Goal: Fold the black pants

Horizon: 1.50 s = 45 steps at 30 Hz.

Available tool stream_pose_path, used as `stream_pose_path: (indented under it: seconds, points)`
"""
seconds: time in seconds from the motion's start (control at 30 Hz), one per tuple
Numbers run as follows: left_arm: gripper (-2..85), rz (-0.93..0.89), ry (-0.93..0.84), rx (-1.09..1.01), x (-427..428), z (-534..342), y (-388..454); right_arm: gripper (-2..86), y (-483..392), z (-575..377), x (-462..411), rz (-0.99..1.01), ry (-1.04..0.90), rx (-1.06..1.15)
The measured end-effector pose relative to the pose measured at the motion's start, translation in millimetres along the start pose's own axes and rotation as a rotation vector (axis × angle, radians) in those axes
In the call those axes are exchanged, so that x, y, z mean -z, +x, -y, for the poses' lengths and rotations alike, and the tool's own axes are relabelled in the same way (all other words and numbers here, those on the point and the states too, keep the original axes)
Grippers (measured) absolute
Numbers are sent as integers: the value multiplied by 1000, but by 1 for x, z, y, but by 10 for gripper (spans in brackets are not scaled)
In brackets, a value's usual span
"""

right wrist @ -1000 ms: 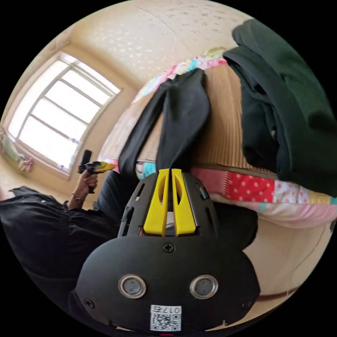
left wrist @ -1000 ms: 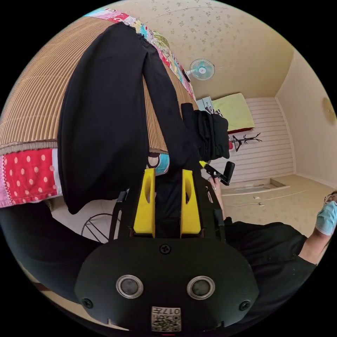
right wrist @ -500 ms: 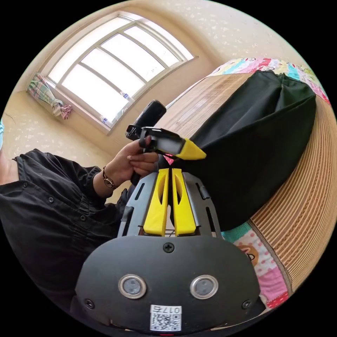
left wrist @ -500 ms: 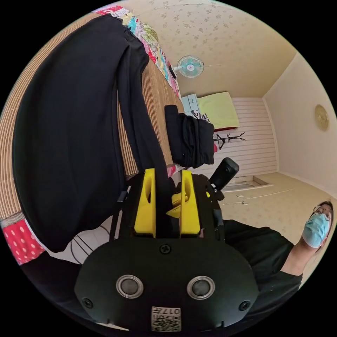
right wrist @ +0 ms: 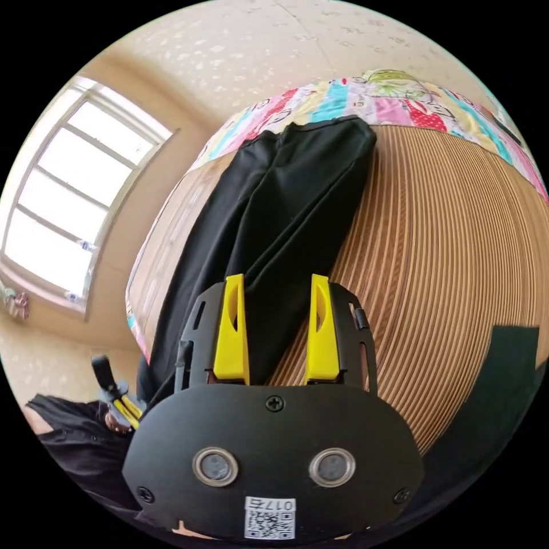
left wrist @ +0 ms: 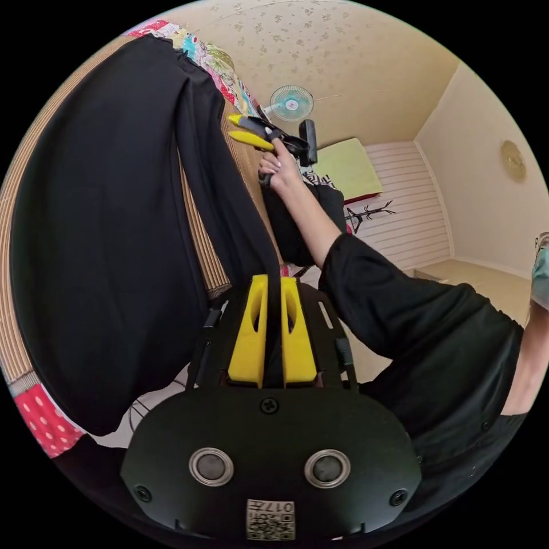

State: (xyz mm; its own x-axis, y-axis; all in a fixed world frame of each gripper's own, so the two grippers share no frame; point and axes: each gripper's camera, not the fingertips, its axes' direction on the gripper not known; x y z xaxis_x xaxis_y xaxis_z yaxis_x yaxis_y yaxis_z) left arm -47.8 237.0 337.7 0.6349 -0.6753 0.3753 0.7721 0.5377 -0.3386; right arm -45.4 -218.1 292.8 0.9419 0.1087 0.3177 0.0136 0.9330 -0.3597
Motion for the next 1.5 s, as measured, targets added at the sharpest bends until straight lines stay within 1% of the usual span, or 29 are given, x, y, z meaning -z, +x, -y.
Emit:
stream_pose_path:
  seconds: [0.1, 0.17, 0.2, 0.27, 0.3, 0.33, 0.37, 0.43, 0.47, 0.53, 0.57, 0.63, 0.7, 0.73, 0.8, 0.83, 0.9, 0.97, 1.03, 1.07, 1.1, 1.13, 1.17, 1.23, 1.33, 1.4, 1.5]
  points:
    - [42, -14, 16, 12, 10, -5, -3, 156, 23, 64, -22, -73, 49, -154]
    - [42, -23, 22, 15, 16, -5, -6, 144, 27, 93, -35, -146, 35, -195]
    - [42, -33, 29, 20, 20, -6, -8, 130, 24, 107, -44, -226, 15, -203]
    - [42, -55, 45, 27, 26, -7, -13, 86, 11, 123, -55, -325, -7, -178]
    - [41, -73, 52, 27, 30, -8, -14, 63, -8, 131, -60, -426, 2, -158]
    - [41, -83, 55, 25, 32, -9, -14, 48, -37, 136, -62, -509, 45, -101]
    - [40, -110, 57, 17, 36, -12, -12, 44, -55, 136, -63, -543, 79, -57]
    - [38, -156, 63, -5, 48, -19, -3, 33, -132, 130, -65, -640, 232, 83]
    - [37, -167, 77, -19, 60, -27, 4, 32, -152, 127, -66, -638, 269, 114]
    - [37, -138, 101, -26, 81, -44, 15, 28, -214, 119, -70, -540, 366, 203]
    - [36, -99, 125, -16, 97, -58, 19, 28, -227, 119, -71, -503, 377, 216]
    - [37, -39, 170, 11, 118, -80, 20, 29, -261, 125, -89, -323, 334, 279]
    - [38, 55, 214, 107, 141, -108, 5, 31, -270, 131, -107, -187, 261, 306]
    - [39, 87, 224, 140, 146, -114, -1, 34, -268, 131, -114, -110, 227, 280]
    - [45, 212, 249, 275, 160, -139, -29, 32, -260, 121, -114, 6, 215, 229]
    - [48, 216, 256, 301, 164, -145, -36, 31, -253, 107, -110, 63, 217, 208]
    - [61, 153, 313, 340, 177, -163, -54, 32, -244, 77, -102, 120, 195, 216]
    - [67, 124, 346, 325, 185, -168, -58, 36, -233, 36, -93, 138, 144, 256]
    - [69, 155, 348, 292, 190, -164, -53, 45, -212, -32, -81, 82, 64, 279]
    - [72, 189, 343, 260, 191, -156, -47, 48, -206, -51, -78, 67, 46, 282]
    - [77, 219, 338, 227, 192, -146, -40, 55, -192, -90, -69, 37, 27, 278]
    - [80, 230, 337, 206, 192, -141, -37, 61, -177, -128, -61, 12, 15, 253]
    - [85, 246, 335, 157, 190, -127, -29, 64, -170, -146, -57, 6, 10, 237]
    - [87, 273, 314, 101, 183, -105, -22, 74, -147, -213, -44, 22, -10, 162]
    - [92, 337, 275, 54, 163, -69, -13, 87, -134, -272, -36, 51, -34, 102]
    - [97, 440, 284, 56, 149, -56, -7, 94, -132, -296, -31, 54, -24, 82]
    - [96, 471, 271, 60, 129, -48, -8, 96, -137, -319, -33, 58, -32, 101]
